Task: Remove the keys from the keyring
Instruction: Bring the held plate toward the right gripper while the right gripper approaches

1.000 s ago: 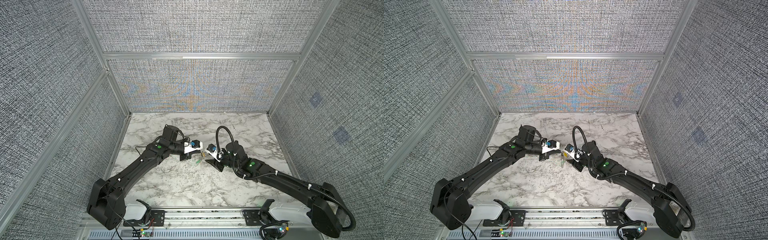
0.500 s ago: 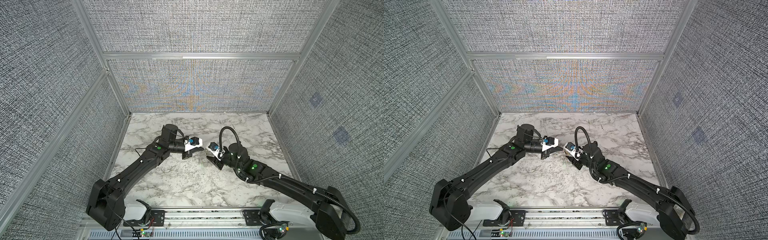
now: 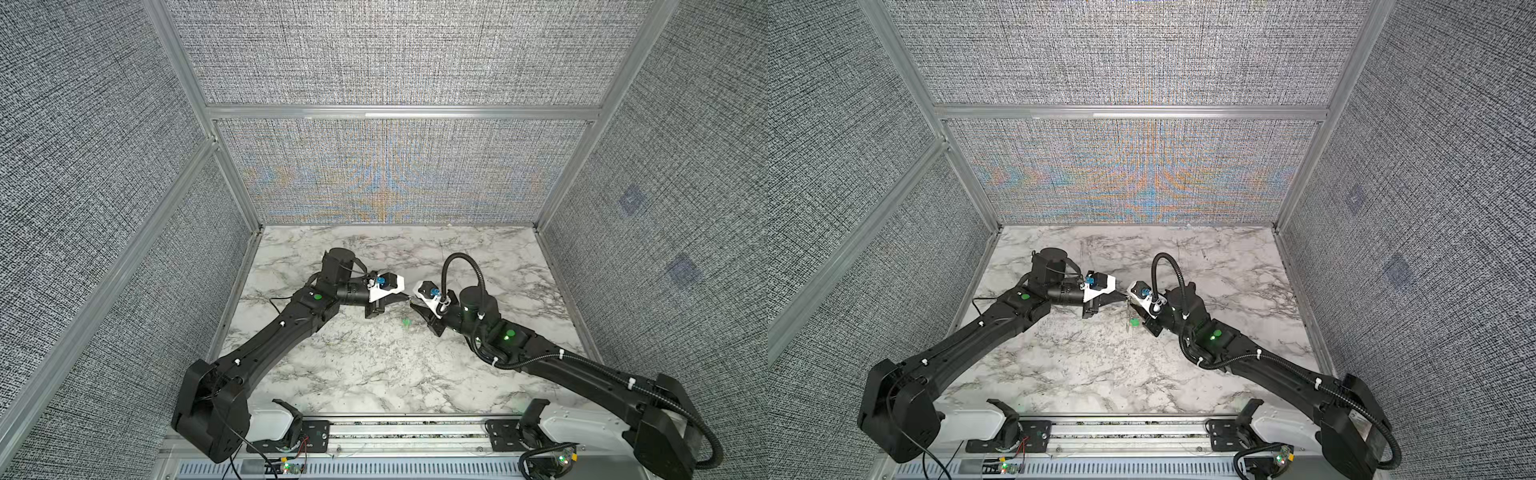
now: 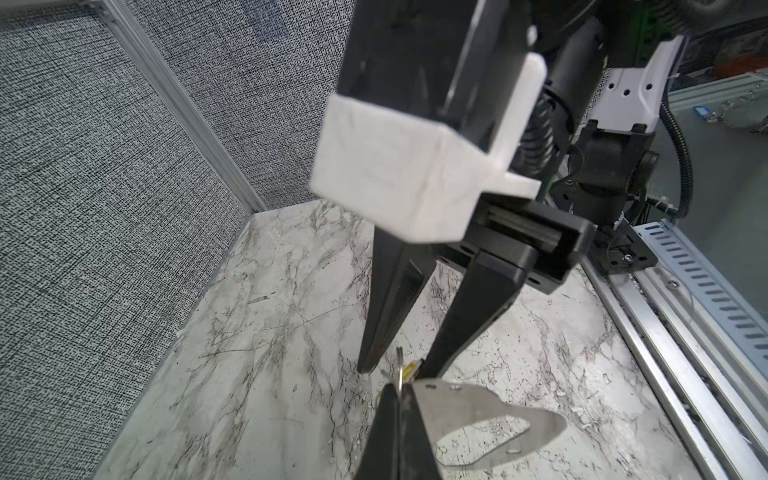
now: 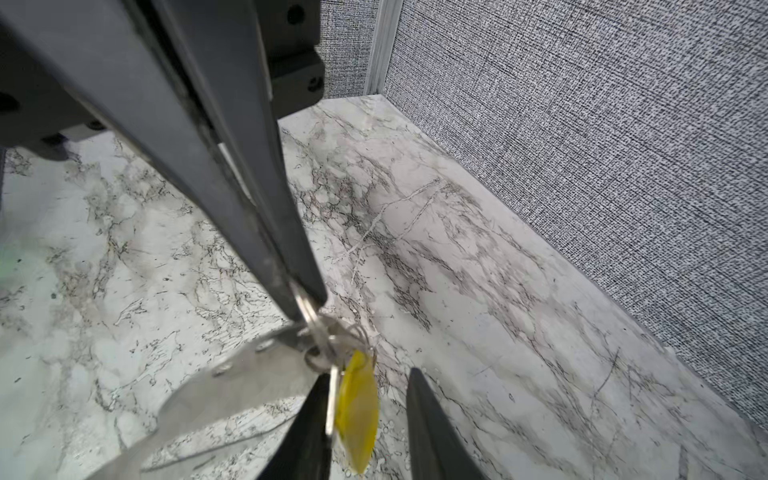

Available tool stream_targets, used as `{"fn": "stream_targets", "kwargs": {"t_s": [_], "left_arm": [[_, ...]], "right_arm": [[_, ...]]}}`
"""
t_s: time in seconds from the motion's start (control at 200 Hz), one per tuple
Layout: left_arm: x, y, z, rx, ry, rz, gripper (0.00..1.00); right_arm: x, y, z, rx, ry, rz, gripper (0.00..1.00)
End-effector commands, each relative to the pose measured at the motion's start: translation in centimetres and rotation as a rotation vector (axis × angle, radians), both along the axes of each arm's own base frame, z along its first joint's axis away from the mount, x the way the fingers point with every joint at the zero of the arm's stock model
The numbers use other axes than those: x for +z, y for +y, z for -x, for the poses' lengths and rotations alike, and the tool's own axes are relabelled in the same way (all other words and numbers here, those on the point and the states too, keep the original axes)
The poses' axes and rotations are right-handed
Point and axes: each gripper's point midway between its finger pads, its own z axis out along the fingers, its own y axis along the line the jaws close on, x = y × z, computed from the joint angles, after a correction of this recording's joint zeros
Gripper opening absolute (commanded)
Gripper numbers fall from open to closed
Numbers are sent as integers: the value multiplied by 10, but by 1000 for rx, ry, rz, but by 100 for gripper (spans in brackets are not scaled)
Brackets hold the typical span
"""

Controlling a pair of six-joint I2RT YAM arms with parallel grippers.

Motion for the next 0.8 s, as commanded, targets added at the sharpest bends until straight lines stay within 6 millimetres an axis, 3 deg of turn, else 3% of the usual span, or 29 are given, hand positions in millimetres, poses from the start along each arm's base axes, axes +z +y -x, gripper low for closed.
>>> {"fn": "stream_targets", "kwargs": {"t_s": [0.0, 0.34, 0.58, 0.79], "left_arm": [[11, -1, 2, -20, -19, 30, 0], [13, -2, 1, -16, -22, 35, 0], [15, -3, 1, -18, -20, 45, 0], [17, -4, 0, -20, -17, 51, 0]], "right_arm": [[10, -3, -4, -34, -35, -22, 29], [12, -9, -2, -46, -63, 7, 12], [19, -16, 1, -61, -96, 21, 8], [11, -18, 4, -59, -90, 63, 8]]}}
